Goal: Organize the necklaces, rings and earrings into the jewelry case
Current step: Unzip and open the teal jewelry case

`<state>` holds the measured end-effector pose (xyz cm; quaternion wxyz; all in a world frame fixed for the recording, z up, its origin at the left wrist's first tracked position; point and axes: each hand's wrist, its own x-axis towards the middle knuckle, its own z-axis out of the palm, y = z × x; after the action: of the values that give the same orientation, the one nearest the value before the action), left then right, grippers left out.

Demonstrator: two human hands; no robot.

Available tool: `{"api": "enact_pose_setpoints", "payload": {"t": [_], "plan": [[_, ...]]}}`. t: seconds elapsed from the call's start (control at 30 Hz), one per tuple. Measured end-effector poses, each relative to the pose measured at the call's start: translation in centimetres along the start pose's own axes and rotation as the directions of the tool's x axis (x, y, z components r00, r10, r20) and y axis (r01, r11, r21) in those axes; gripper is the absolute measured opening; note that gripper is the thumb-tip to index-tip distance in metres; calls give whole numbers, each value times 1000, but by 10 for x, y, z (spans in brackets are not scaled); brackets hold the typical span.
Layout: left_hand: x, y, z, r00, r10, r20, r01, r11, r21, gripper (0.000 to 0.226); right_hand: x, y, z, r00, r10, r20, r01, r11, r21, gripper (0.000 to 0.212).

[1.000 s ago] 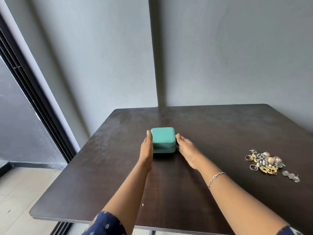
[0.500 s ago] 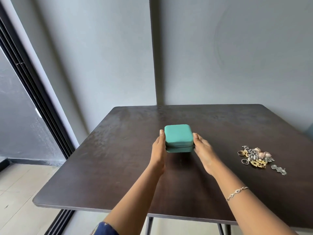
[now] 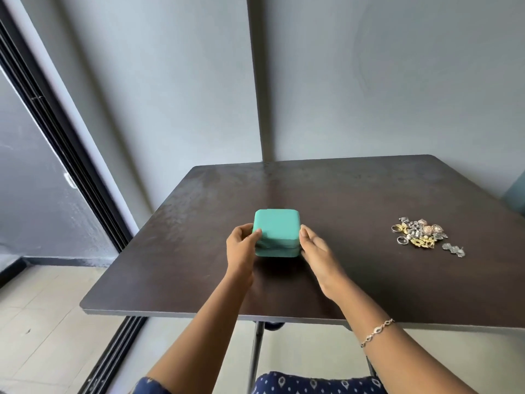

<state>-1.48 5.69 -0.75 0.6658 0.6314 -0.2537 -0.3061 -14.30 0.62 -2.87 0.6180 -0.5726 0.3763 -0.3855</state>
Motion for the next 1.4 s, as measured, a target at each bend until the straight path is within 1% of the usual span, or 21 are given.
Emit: {"api": "enact_pose_setpoints", "payload": {"t": [0.07,0.2,0.4,0.47,0.5,0.53,0.57,0.6,0.63,0.67,0.7,0.73,0.77,0.83,0.93,1.03,1.1,1.17,1.23,1.4], "plan": [[-1,-1,-9,1000,-21,0,21,1000,9,13,-7,2,8,1000,-3,3,3,1000,3,48],[-5,-4,-22,999,-43,3,43,999,9,15,-14,9,19,1000,-8,1,8,998,-56,52],[-7,-8,-30,998,-62,23,62,998,0,19,-20,8,21,999,-47,-4,47,993,-112,48],[-4,-9,-32,998,-47,45,45,998,54,21,-19,9,20,998,-58,-10,56,992,-111,47],[-2,-9,-33,998,-21,57,15,994,109,25,-17,10,20,998,-61,-11,60,992,-110,45],[0,-9,-34,997,30,68,-43,979,200,29,-16,11,18,998,-67,-14,65,991,-113,42],[3,-8,-35,990,110,89,-133,938,321,34,-13,11,17,997,-75,-15,73,991,-111,36],[4,-4,-35,970,205,132,-243,858,453,39,-10,10,15,996,-83,-21,80,991,-103,28],[5,0,-33,934,295,202,-357,746,562,43,-6,8,14,995,-88,-40,84,992,-90,23],[5,5,-31,891,347,292,-452,631,631,46,-2,6,12,993,-94,-64,89,993,-77,21],[4,10,-27,855,351,383,-519,538,665,50,3,4,11,991,-101,-87,95,993,-75,22],[4,14,-24,834,314,453,-551,471,688,53,9,1,9,989,-103,-103,93,991,-96,24],[4,18,-21,829,266,493,-559,430,709,55,16,-2,7,989,-101,-108,86,987,-136,26],[6,22,-17,836,203,510,-547,387,742,55,33,-4,5,993,-92,-76,73,972,-223,30],[8,28,-14,827,173,535,-562,291,774,53,57,-7,3,999,-32,6,32,952,-305,35],[10,31,-12,825,167,540,-565,262,782,52,69,-10,4,996,25,85,6,941,-338,43],[10,31,-11,827,168,537,-562,250,788,51,73,-14,4,989,34,146,28,916,-399,58],[10,30,-10,828,171,534,-560,251,789,49,78,-15,4,983,20,184,66,892,-448,65],[10,30,-10,830,185,525,-557,267,786,46,80,-15,4,980,10,198,86,880,-468,63],[15,31,-8,850,172,497,-526,298,796,33,86,-17,2,979,-6,201,114,838,-533,48]]}}
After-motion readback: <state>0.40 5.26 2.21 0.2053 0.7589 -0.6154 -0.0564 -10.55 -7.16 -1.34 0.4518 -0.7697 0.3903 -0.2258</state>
